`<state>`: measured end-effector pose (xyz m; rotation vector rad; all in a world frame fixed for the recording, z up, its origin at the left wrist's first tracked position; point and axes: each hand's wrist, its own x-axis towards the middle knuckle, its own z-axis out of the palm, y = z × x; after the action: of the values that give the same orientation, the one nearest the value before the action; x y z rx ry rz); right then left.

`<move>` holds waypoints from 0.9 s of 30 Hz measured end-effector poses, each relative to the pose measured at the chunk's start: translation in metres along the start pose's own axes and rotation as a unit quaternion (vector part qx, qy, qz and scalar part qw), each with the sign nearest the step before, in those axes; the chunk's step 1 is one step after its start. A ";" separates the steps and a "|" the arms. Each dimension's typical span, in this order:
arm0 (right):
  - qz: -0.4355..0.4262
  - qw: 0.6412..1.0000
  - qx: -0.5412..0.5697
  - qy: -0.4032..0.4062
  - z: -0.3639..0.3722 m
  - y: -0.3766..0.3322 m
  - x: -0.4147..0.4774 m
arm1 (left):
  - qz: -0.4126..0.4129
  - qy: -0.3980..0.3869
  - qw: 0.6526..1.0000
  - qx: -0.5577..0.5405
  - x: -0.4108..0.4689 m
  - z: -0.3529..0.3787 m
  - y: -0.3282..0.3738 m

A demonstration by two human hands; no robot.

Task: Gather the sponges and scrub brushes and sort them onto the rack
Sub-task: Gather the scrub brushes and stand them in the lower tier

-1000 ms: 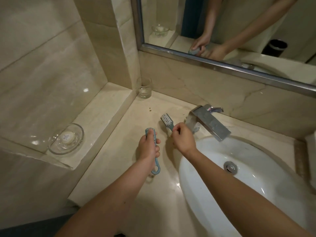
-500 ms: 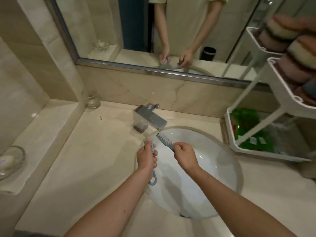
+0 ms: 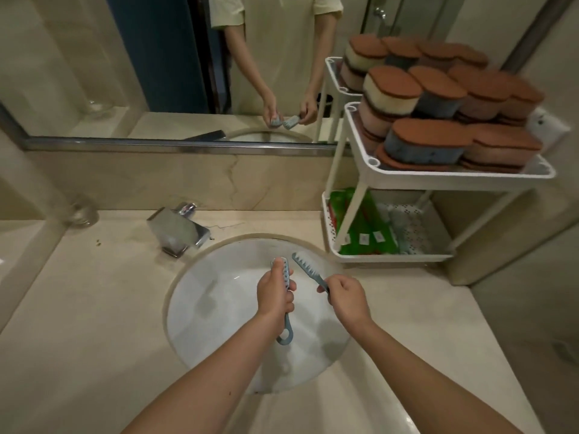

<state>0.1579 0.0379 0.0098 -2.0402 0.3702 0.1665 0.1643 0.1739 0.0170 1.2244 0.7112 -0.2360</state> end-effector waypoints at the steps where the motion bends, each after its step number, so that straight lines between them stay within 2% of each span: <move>1: 0.004 1.000 0.010 0.004 -0.011 0.005 0.001 | -0.003 -0.005 1.000 0.006 -0.003 0.011 -0.004; 11: 0.028 0.993 0.095 0.069 -0.101 0.048 0.015 | 0.035 -0.075 0.994 0.070 -0.031 0.111 -0.030; 16: 0.045 0.986 0.136 0.080 -0.138 0.058 0.038 | 0.014 -0.142 0.987 0.069 -0.040 0.153 -0.025; 21: 0.057 0.990 0.096 0.086 -0.171 0.053 0.084 | -0.005 -0.136 0.987 0.084 -0.037 0.184 -0.019; 27: 0.073 0.995 -0.044 0.050 -0.194 0.038 0.146 | -0.027 -0.131 0.990 0.036 -0.020 0.206 -0.011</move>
<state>0.2760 -0.1764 0.0310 -2.1139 0.5845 0.1743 0.2187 -0.0224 0.0534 1.2153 0.5106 -0.4621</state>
